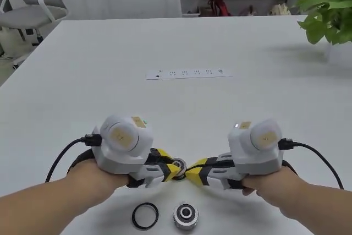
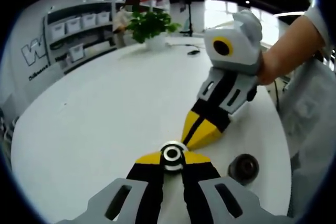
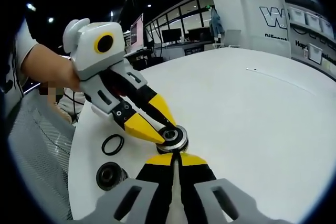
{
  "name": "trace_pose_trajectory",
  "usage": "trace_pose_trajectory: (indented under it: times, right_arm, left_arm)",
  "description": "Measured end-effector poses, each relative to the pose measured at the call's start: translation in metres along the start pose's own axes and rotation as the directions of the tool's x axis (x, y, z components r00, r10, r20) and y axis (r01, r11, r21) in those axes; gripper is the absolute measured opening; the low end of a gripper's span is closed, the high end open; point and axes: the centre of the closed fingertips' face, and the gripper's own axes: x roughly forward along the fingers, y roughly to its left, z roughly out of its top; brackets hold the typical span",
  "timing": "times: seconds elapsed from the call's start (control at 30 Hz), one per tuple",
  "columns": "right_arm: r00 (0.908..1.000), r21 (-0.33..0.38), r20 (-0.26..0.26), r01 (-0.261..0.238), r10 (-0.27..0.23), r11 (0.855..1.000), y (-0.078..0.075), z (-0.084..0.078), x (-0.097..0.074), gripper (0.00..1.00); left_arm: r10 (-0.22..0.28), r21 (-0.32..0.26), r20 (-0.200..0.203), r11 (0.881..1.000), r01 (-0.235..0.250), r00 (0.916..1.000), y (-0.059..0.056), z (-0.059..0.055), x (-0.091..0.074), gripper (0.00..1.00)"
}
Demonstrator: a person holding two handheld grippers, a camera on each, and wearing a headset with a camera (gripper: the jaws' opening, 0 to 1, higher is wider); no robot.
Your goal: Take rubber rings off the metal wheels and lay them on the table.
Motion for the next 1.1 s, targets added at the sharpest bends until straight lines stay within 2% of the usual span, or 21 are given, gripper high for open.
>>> trace_pose_trajectory:
  times: [0.1,0.17,0.23,0.3,0.47,0.6,0.67,0.77,0.8,0.83,1.1]
  right_arm:
    - [1.0000,0.036,0.006,-0.003,0.002,0.999,0.000,0.001,-0.001,0.00]
    - [0.9999,0.085,0.015,-0.003,0.002,0.996,-0.001,0.002,-0.001,0.00]
    - [0.9995,0.151,0.030,0.000,-0.005,0.989,-0.004,0.002,-0.002,0.00]
    - [0.9990,0.176,0.039,0.012,-0.019,0.984,-0.008,0.003,-0.004,0.00]
    - [0.9970,0.243,0.075,0.001,-0.020,0.970,-0.009,0.009,-0.005,0.00]
    - [0.9971,0.245,0.073,0.003,-0.021,0.970,-0.008,0.010,-0.005,0.00]
    - [0.9964,0.278,0.082,0.000,-0.024,0.960,-0.009,0.011,-0.005,0.00]
    - [0.9961,0.282,0.083,0.004,-0.029,0.959,-0.009,0.012,-0.005,0.00]
    - [0.9952,0.315,0.096,-0.015,-0.016,0.949,-0.004,0.014,-0.004,0.00]
    - [0.9957,0.297,0.087,0.004,-0.031,0.955,-0.007,0.013,-0.004,0.00]
    - [0.9967,0.289,0.079,-0.001,-0.022,0.957,-0.003,0.014,-0.005,0.00]
  left_arm:
    - [0.002,-0.002,0.000,1.000,-0.002,1.0000,0.000,0.000,0.000,0.13]
    - [0.001,-0.002,-0.002,1.000,-0.001,1.0000,0.000,0.000,0.000,0.13]
    - [0.000,-0.004,-0.002,1.000,0.000,1.0000,0.000,0.000,0.000,0.13]
    - [0.000,-0.004,-0.003,1.000,0.000,1.0000,0.000,0.000,0.000,0.12]
    - [0.004,-0.001,-0.005,1.000,-0.004,1.0000,-0.001,0.000,0.000,0.12]
    - [0.011,0.011,-0.013,1.000,-0.011,0.9999,-0.001,0.000,0.001,0.12]
    - [0.015,0.010,-0.014,1.000,-0.015,0.9998,-0.001,0.000,0.001,0.12]
    - [0.019,0.006,-0.014,1.000,-0.019,0.9997,-0.001,0.000,0.001,0.12]
    - [0.020,0.006,-0.014,1.000,-0.020,0.9997,-0.001,0.000,0.001,0.12]
    - [0.023,0.005,-0.016,1.000,-0.023,0.9996,-0.001,0.000,0.001,0.12]
    - [0.028,0.009,-0.032,1.000,-0.028,0.9991,-0.001,0.001,0.001,0.12]
